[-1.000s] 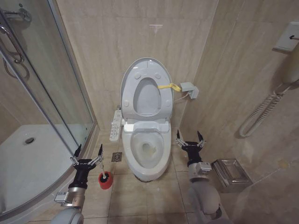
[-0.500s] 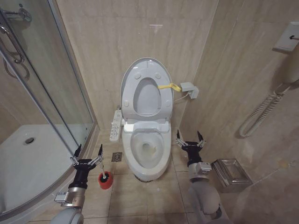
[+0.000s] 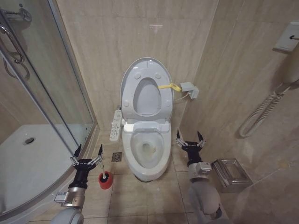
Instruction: Open the toilet lid, clean the toilet bowl with a toilet brush, close the toilet lid, and flush.
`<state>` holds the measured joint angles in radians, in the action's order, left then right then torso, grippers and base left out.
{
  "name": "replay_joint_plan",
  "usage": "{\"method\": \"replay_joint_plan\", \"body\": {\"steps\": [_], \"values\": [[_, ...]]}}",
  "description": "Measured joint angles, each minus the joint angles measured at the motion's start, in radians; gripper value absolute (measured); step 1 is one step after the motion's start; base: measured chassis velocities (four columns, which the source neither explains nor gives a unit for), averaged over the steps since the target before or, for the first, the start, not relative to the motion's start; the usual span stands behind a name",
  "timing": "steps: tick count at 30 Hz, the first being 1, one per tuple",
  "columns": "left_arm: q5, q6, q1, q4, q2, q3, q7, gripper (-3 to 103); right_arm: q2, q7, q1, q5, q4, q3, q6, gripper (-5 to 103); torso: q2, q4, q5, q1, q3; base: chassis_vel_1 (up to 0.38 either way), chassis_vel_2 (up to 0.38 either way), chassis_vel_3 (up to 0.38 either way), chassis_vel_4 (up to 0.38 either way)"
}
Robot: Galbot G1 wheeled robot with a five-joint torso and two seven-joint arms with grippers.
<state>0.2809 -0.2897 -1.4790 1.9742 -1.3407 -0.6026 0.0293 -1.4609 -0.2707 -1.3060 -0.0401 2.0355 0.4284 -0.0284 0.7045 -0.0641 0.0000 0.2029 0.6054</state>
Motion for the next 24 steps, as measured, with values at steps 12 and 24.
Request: {"method": "replay_joint_plan", "body": {"steps": [12,24], "values": [[0.0,0.0,0.0,0.0,0.0,0.0,0.0,100,0.0,0.0,0.0,0.0,0.0,0.0,0.0,100,0.0,0.0,0.0,0.0,0.0,0.0,0.0,0.0,0.0],[0.0,0.0,0.0,0.0,0.0,0.0,0.0,100,0.0,0.0,0.0,0.0,0.0,0.0,0.0,100,0.0,0.0,0.0,0.0,0.0,0.0,0.0,0.0,0.0]]}}
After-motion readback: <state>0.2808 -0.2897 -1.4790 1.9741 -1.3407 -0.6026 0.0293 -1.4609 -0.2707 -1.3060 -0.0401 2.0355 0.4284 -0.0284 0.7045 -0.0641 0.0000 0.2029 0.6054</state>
